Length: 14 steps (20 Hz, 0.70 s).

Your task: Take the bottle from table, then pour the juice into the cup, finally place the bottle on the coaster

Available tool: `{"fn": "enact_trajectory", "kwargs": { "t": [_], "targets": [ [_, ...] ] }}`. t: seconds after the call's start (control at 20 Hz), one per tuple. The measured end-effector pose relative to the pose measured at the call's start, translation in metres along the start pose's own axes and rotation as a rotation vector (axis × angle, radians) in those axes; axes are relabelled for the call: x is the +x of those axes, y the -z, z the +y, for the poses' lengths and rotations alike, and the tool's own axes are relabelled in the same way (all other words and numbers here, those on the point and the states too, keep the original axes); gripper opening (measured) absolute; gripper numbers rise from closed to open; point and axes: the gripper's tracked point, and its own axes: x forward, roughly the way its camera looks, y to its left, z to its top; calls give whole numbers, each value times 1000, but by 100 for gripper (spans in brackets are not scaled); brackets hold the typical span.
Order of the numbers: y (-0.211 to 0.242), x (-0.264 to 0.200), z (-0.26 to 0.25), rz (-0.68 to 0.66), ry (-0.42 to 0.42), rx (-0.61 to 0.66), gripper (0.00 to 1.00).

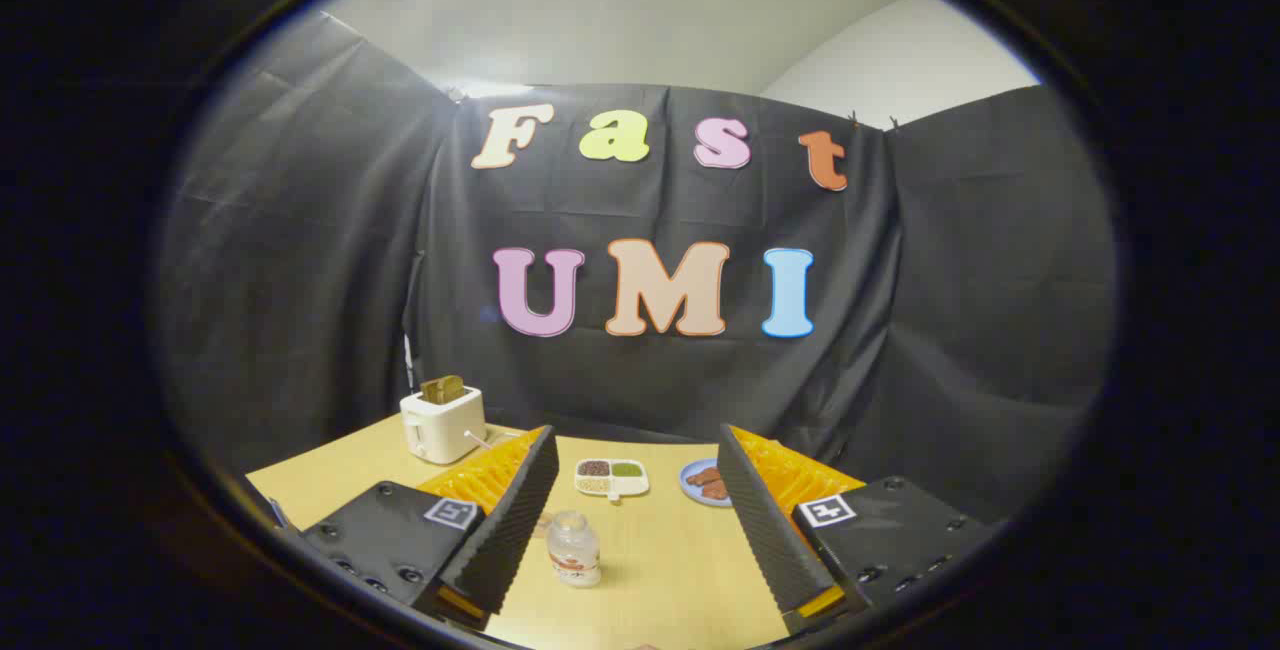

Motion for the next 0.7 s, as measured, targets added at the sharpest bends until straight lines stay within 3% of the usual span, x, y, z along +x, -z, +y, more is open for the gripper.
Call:
{"fn": "enact_trajectory", "kwargs": {
  "t": [0.7],
  "targets": [
    [21,2,-10,13,32,5,100]
  ]
}}
